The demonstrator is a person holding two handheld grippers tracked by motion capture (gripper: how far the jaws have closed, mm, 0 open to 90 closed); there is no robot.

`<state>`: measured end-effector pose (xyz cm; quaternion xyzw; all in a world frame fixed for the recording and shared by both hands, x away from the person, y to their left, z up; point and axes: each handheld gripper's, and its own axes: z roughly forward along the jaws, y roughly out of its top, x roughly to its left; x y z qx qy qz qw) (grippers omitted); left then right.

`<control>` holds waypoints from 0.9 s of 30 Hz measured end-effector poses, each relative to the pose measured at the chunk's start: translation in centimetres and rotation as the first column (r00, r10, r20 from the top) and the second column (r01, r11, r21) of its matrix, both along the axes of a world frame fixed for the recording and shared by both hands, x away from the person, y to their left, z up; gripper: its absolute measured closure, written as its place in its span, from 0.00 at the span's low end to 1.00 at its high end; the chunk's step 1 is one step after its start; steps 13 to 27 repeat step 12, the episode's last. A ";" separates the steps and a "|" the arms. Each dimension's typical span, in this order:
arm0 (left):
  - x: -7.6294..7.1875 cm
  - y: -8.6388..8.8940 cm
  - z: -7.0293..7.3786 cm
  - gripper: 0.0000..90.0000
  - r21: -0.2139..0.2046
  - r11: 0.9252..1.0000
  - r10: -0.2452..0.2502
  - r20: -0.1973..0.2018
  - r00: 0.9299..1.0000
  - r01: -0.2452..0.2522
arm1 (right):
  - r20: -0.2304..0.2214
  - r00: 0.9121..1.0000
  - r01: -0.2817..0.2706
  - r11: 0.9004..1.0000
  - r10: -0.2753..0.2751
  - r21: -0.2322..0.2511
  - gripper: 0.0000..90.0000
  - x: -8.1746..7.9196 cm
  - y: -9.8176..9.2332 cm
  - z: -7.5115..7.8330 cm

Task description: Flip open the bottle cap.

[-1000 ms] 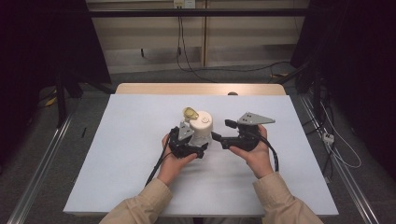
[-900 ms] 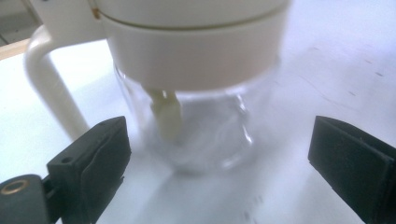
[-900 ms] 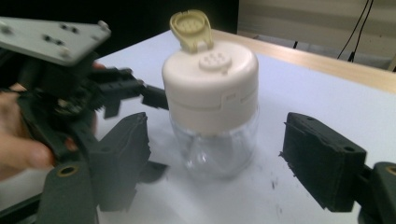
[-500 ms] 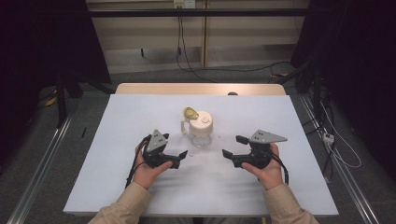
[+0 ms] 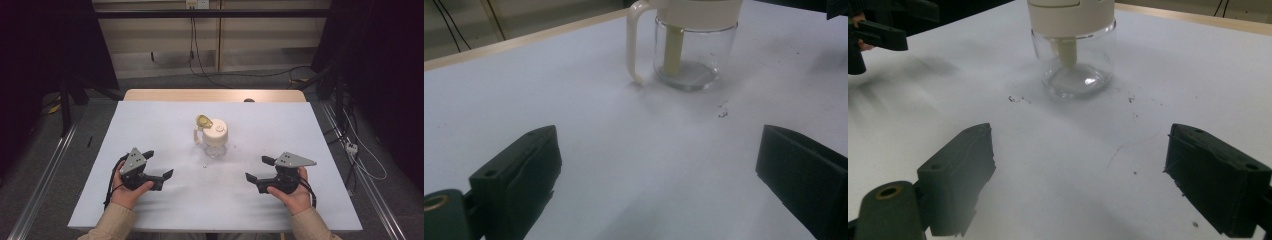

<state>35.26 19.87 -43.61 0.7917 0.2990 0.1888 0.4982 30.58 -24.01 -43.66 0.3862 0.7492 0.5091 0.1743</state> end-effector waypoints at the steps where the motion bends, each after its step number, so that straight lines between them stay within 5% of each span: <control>1: 0.0 0.3 0.0 0.04 0.007 1.000 0.001 0.006 1.000 -0.001 | -0.005 1.000 0.004 1.000 -0.004 -0.005 0.13 -0.1 -0.1 -0.1; 27: -0.3 1.3 -0.3 0.05 -0.007 1.000 -0.014 -0.010 1.000 0.014 | -0.010 1.000 0.010 1.000 -0.010 -0.015 0.13 -0.6 -0.8 -0.6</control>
